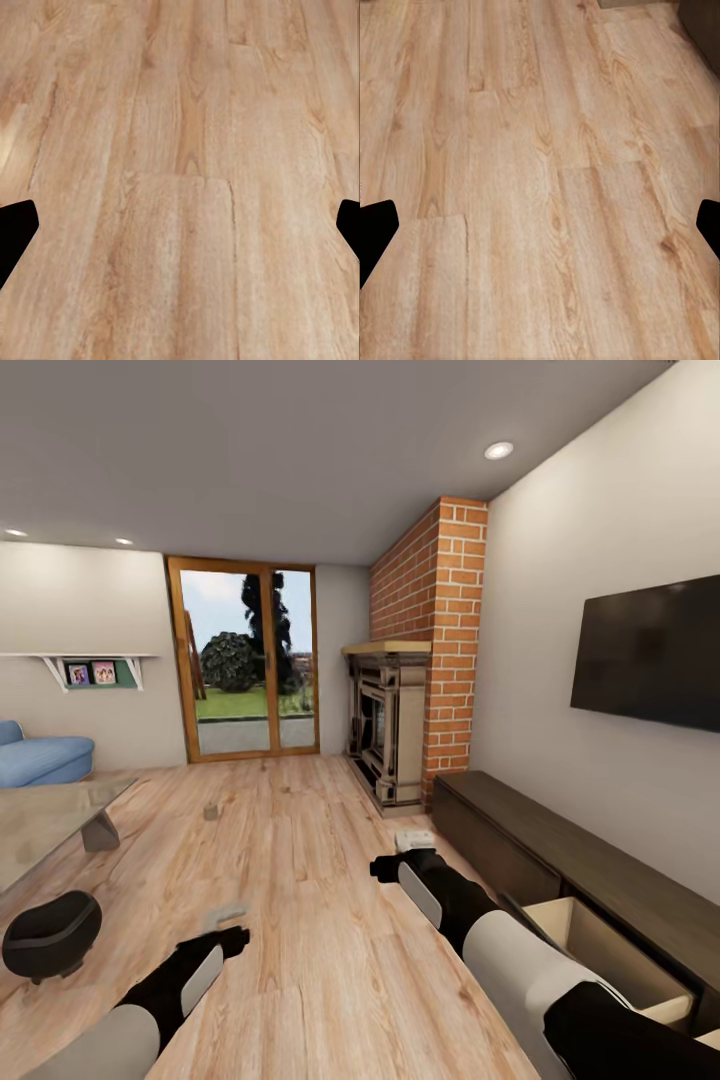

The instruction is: Place each of the two pumpkins and all three candles from the living room inside a cabinet in the living room (use any cabinet), then make sure every cabinet is closed, and position the cauldron so it is next to a table in the living room.

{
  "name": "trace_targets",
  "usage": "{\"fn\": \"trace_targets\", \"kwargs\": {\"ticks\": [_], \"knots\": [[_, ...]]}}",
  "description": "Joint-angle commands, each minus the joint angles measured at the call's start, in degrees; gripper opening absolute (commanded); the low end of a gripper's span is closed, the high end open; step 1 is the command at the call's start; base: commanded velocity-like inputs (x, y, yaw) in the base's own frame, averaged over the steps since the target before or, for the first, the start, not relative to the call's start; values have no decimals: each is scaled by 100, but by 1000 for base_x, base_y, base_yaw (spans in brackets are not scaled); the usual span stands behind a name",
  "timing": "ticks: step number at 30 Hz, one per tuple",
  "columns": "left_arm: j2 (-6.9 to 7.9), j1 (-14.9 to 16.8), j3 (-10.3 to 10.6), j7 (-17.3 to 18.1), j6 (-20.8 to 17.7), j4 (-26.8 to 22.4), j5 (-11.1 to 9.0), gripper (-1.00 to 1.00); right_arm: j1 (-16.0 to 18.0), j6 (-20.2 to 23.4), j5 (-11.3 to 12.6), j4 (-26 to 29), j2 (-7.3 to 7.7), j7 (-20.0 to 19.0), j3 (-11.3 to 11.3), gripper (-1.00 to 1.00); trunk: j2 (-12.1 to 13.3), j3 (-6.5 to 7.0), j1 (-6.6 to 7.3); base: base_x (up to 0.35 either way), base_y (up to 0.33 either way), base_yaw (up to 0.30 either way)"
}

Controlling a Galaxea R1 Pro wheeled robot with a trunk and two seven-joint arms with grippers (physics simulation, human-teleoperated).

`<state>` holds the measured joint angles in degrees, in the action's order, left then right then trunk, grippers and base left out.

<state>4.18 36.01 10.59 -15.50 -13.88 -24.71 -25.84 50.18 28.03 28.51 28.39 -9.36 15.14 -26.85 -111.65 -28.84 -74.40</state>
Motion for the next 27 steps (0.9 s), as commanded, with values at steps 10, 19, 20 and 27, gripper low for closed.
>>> {"fn": "trace_targets", "kwargs": {"ticks": [10,19,20,27], "knots": [[485,-1653,-356,-87,320,-2554,-464,100,-36,-705,64,8,0,58,-487,100,399,251,221,0,0,0],[545,-2343,-511,-439,755,-3381,-473,100,-43,-1758,66,1,-4,72,-922,100,760,494,419,0,0,0],[544,-2398,-510,-493,826,-3451,-475,100,-43,-1795,66,0,-4,77,-972,100,800,521,440,0,0,0],[513,-2504,-493,-605,895,-3680,-497,100,-47,-1856,67,0,-1,67,-1060,100,1081,711,594,0,0,0]]}}
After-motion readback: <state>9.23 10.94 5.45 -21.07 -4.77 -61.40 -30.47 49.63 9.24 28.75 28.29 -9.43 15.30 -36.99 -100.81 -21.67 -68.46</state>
